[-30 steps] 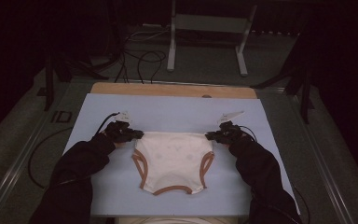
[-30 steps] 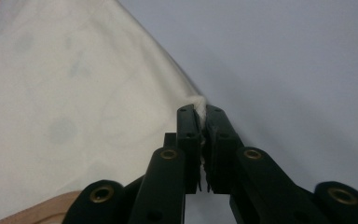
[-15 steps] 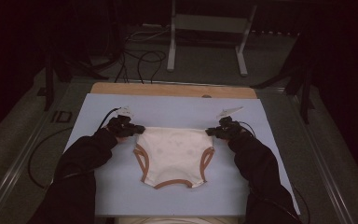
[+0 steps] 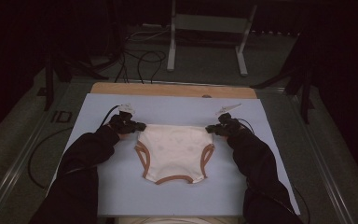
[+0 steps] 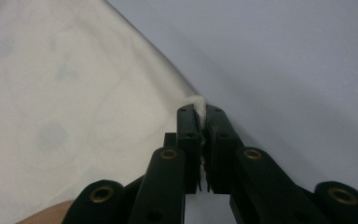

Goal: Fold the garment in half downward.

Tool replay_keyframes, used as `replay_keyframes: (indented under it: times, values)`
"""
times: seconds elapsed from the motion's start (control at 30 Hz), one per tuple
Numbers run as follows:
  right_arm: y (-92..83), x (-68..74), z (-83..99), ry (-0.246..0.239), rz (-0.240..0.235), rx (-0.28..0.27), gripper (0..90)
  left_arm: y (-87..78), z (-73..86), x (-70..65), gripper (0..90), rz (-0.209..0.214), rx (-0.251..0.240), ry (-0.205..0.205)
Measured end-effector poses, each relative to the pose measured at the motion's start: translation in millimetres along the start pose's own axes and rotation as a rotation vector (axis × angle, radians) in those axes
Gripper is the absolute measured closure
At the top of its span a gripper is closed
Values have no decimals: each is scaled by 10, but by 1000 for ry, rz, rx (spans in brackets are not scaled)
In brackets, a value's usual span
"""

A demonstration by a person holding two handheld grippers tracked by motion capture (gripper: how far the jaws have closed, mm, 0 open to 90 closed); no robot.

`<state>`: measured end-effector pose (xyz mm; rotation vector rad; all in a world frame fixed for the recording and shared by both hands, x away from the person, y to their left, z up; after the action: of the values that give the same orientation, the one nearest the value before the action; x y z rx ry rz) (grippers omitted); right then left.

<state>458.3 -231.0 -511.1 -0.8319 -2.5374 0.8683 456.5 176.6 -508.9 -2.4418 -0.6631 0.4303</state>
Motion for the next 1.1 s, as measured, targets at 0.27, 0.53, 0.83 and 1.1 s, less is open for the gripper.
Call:
replay_keyframes:
  times: [0.27, 0.53, 0.83, 1.1]
  values:
    - [61, -58, -19, 17, 7, 1, 857, 59, 41, 50, 858, -4, 14, -28]
    - [114, -92, -16, 28, 13, 10, 857, 106, 58, 82, 856, -16, 24, -38]
    - [127, -106, -28, 30, 24, 13, 855, 147, 75, 94, 849, -28, 30, -59]
    - [123, -105, -35, 34, 21, 15, 799, 113, 56, 81, 776, -58, 21, -71]
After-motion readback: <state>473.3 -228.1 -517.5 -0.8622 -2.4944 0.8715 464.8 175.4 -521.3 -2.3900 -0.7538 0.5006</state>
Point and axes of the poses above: each handheld gripper's, and its own axes: y roughly forward along the jaws, z roughly out of its underside, x roughly to its left, the point moved 1 cm from there along y, roughly forward along the jaws, and after that the axes turned 6 degrees about -x, right-handed, at the moved point
